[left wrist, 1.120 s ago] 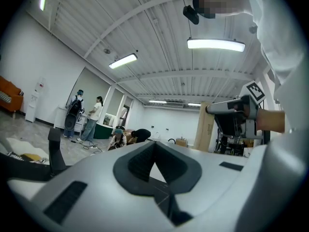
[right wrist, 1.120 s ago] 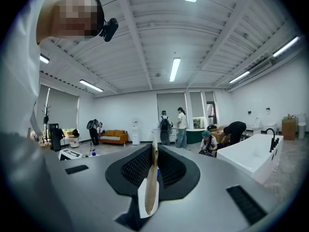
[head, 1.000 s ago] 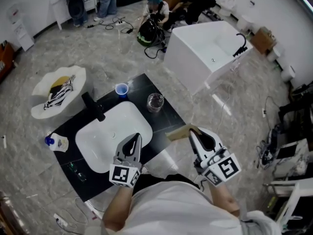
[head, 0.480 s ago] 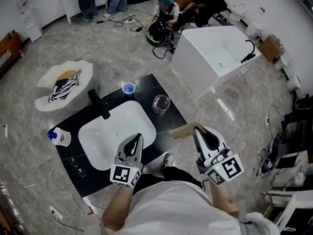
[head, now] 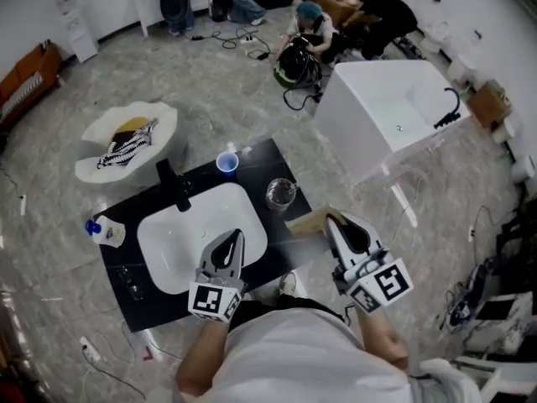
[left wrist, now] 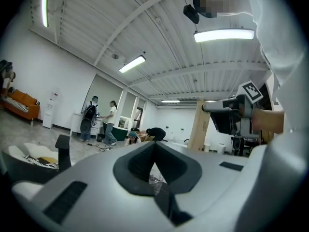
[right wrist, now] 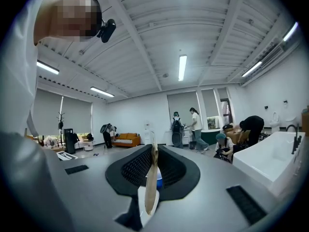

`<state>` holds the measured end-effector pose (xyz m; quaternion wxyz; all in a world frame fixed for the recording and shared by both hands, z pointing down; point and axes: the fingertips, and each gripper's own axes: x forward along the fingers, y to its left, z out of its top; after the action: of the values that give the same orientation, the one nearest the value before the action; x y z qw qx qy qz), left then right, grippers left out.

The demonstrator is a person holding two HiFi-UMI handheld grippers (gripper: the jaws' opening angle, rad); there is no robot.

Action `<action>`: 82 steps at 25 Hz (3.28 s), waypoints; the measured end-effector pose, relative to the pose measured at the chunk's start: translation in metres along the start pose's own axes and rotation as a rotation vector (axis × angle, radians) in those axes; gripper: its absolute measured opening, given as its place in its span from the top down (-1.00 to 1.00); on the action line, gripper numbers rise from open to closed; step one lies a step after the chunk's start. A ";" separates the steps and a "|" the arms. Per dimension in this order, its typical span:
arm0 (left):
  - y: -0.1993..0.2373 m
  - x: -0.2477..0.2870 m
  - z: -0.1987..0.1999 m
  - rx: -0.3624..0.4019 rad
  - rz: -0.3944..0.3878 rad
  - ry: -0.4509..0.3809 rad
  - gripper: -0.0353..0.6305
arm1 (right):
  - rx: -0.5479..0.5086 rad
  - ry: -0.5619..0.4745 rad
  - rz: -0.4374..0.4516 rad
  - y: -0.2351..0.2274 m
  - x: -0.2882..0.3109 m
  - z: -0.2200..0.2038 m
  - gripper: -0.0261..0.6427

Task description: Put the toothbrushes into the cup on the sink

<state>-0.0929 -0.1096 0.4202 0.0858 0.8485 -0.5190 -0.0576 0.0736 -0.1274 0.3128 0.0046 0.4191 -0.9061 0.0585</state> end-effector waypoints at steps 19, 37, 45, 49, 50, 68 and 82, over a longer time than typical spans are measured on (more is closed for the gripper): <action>-0.007 0.007 -0.003 0.039 0.096 0.052 0.89 | 0.054 -0.013 0.065 -0.056 0.046 -0.009 0.74; -0.010 0.009 -0.003 0.013 0.167 0.060 0.89 | 0.108 0.051 0.080 -0.092 0.093 -0.048 0.74; -0.005 0.006 -0.012 -0.011 0.205 0.081 0.89 | 0.125 0.080 0.073 -0.106 0.111 -0.072 0.74; -0.001 0.004 -0.018 -0.014 0.229 0.098 0.89 | 0.136 0.095 0.074 -0.108 0.119 -0.087 0.74; 0.000 0.003 -0.021 -0.017 0.235 0.103 0.89 | 0.136 0.099 0.074 -0.109 0.120 -0.090 0.74; 0.003 0.010 -0.053 -0.080 0.287 0.143 0.89 | 0.189 0.160 0.104 -0.119 0.141 -0.143 0.74; 0.003 0.014 -0.088 -0.122 0.309 0.179 0.89 | 0.243 0.163 0.125 -0.124 0.146 -0.176 0.74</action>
<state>-0.0730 -0.1157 0.5074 0.1906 0.7536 -0.6291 0.0007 0.0661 -0.2980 0.5081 0.0237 0.3532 -0.9133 0.2015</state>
